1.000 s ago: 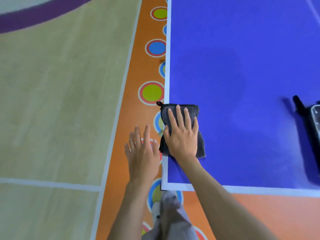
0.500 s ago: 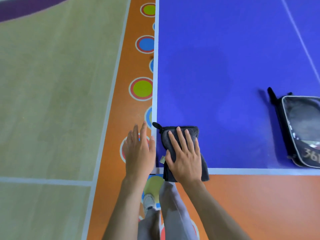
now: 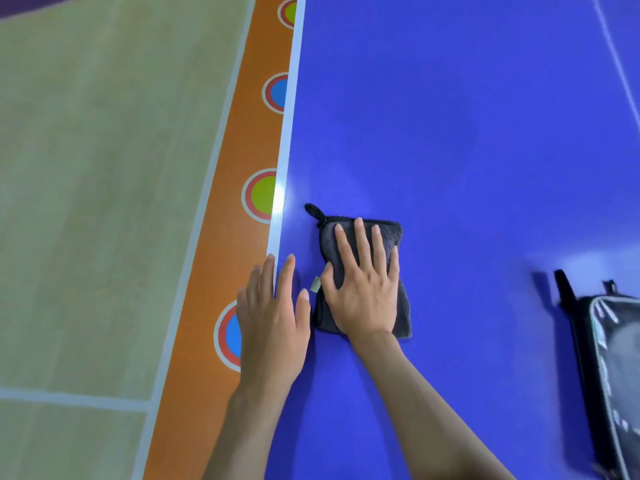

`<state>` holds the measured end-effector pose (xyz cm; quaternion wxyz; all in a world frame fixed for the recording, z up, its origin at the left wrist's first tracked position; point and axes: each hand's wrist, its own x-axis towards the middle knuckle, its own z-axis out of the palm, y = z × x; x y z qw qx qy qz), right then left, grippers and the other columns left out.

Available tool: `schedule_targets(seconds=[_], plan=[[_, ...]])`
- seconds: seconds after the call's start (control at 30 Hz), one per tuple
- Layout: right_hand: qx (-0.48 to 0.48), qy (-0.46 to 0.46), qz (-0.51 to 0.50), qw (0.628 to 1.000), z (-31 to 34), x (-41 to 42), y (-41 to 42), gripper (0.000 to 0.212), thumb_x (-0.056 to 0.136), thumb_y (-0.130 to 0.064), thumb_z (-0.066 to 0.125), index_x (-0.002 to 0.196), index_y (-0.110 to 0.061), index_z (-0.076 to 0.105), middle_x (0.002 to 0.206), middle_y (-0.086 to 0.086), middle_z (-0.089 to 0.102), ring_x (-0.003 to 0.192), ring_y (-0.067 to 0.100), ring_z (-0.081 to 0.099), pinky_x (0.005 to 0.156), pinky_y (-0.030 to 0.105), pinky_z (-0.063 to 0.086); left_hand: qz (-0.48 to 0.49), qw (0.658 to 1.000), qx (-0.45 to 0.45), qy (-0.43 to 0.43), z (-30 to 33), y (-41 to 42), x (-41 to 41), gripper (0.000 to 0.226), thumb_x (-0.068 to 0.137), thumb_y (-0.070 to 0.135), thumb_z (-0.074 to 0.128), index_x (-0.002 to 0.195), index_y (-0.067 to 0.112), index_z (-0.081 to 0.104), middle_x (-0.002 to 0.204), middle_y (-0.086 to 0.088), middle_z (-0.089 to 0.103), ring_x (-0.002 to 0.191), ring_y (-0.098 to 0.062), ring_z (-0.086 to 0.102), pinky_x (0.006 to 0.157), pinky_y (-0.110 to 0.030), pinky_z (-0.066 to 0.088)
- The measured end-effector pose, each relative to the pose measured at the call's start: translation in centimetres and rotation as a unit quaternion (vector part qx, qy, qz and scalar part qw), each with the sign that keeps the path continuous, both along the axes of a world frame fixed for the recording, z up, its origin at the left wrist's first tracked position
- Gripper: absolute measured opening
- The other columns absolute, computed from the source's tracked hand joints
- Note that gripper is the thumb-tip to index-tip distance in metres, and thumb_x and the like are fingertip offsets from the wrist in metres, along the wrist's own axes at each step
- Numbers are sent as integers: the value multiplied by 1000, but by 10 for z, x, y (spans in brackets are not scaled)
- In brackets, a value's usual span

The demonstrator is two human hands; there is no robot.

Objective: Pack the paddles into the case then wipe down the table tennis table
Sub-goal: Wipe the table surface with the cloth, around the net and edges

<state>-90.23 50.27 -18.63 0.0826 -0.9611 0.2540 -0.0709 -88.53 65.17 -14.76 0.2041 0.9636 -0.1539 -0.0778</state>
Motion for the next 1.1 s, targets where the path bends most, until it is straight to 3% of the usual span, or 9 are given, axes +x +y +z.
schedule_targets(seconds=[0.3, 0.5, 0.63, 0.87, 1.0, 1.1], plan=[[-5, -5, 19, 1000, -8, 152, -94, 65, 100, -52, 34, 163, -34, 32, 173, -2, 22, 161, 24, 16, 128, 55, 15, 46, 998, 38, 23, -15, -62, 68, 55, 105, 42, 38, 157, 27, 36, 164, -6, 35, 150, -33, 34, 118, -56, 32], [10, -3, 35, 999, -8, 243, -138, 67, 100, -53, 30, 164, -34, 31, 174, -2, 21, 161, 24, 13, 128, 56, 13, 77, 997, 23, 0, -18, -81, 87, 55, 101, 41, 41, 154, 24, 41, 160, -8, 41, 145, -35, 41, 112, -59, 43], [19, 6, 62, 998, -6, 275, -154, 67, 100, -54, 29, 164, -35, 28, 174, -2, 19, 161, 24, 11, 129, 55, 11, 79, 996, 31, -14, -26, -85, 87, 55, 101, 39, 46, 154, 23, 42, 161, -9, 41, 145, -37, 41, 112, -58, 40], [15, 27, 75, 997, -2, 262, -155, 65, 104, -54, 24, 166, -35, 23, 175, -3, 16, 162, 22, 7, 129, 53, 9, 58, 998, 37, -9, -18, -73, 67, 55, 103, 37, 50, 155, 23, 41, 162, -8, 39, 148, -34, 38, 115, -57, 40], [12, 21, 65, 998, -1, 207, -128, 72, 98, -56, 12, 165, -34, 25, 174, -2, 19, 162, 22, 9, 129, 54, 10, 21, 999, 50, -3, -12, -52, 47, 56, 104, 37, 50, 157, 24, 37, 164, -7, 36, 150, -33, 35, 117, -54, 38], [16, 9, 52, 998, -1, 150, -102, 70, 99, -54, 17, 164, -33, 30, 173, -1, 24, 161, 23, 14, 129, 55, 13, 14, 999, 31, 41, -4, -34, 30, 57, 107, 39, 45, 160, 27, 31, 168, -2, 27, 155, -27, 25, 122, -49, 30]])
